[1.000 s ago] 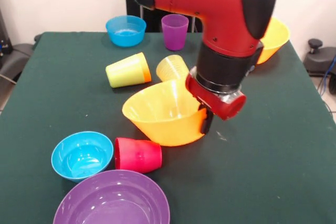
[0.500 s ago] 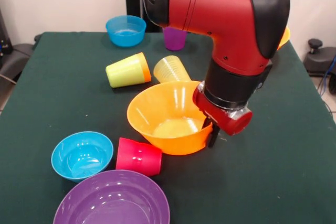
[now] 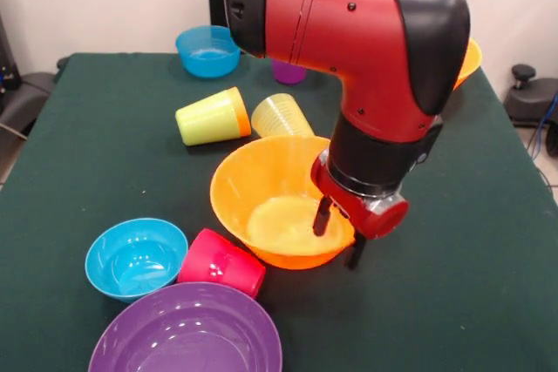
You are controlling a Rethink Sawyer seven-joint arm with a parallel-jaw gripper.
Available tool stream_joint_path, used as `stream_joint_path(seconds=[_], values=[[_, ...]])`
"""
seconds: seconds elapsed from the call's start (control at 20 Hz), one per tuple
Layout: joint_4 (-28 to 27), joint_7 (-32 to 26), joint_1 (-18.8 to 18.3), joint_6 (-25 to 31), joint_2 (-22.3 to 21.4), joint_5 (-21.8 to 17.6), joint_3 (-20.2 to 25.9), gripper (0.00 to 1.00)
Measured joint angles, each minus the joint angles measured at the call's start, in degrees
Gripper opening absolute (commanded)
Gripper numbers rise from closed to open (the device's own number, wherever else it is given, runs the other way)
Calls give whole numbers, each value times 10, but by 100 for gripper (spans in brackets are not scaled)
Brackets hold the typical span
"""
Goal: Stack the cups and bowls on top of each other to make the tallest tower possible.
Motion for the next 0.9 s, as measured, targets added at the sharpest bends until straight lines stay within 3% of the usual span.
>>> stream_joint_path(seconds=[0.5,0.9], values=[[-1,0,10,0,24,30,-1,100],[9,0,15,0,6,32,-2,100]])
